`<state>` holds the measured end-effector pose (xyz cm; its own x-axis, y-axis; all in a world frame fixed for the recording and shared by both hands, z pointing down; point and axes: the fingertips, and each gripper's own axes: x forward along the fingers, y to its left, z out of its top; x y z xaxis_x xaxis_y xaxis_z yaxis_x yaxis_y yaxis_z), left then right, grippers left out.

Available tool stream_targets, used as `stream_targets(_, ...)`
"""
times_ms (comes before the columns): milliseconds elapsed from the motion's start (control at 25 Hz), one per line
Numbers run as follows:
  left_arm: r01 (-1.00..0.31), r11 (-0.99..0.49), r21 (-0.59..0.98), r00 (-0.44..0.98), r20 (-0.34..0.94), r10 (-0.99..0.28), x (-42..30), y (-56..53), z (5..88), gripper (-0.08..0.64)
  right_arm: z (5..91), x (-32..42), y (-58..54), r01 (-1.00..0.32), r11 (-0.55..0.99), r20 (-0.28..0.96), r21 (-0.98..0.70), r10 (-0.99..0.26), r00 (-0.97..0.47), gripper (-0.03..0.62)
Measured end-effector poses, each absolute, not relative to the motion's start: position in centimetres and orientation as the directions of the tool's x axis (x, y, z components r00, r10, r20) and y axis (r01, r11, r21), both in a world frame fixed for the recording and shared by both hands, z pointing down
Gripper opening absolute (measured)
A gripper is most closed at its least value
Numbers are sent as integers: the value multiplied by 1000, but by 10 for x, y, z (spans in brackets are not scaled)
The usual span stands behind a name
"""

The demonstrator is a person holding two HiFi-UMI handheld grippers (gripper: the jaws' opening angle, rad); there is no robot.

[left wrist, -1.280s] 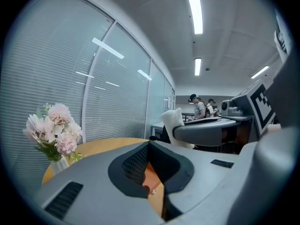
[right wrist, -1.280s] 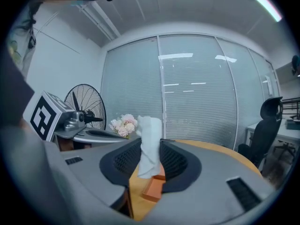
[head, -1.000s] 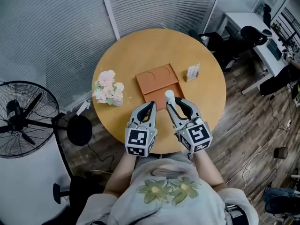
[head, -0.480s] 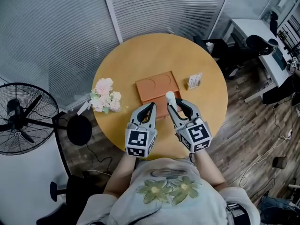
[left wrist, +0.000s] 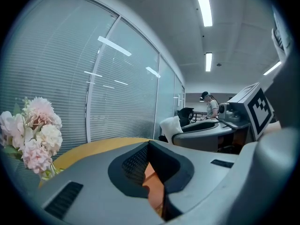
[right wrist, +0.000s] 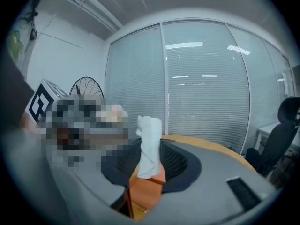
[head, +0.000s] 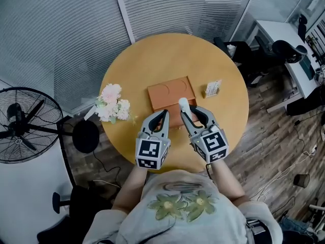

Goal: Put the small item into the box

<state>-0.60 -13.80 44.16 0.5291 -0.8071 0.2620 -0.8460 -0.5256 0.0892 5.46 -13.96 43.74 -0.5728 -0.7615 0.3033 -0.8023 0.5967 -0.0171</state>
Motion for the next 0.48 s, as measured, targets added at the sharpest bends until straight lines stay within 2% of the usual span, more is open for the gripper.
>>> stream_targets(480,-864,-495,92,500,272,-822,-15,-145,446,3,451,47,-152,-777,630,327,23,-739,-589,127)
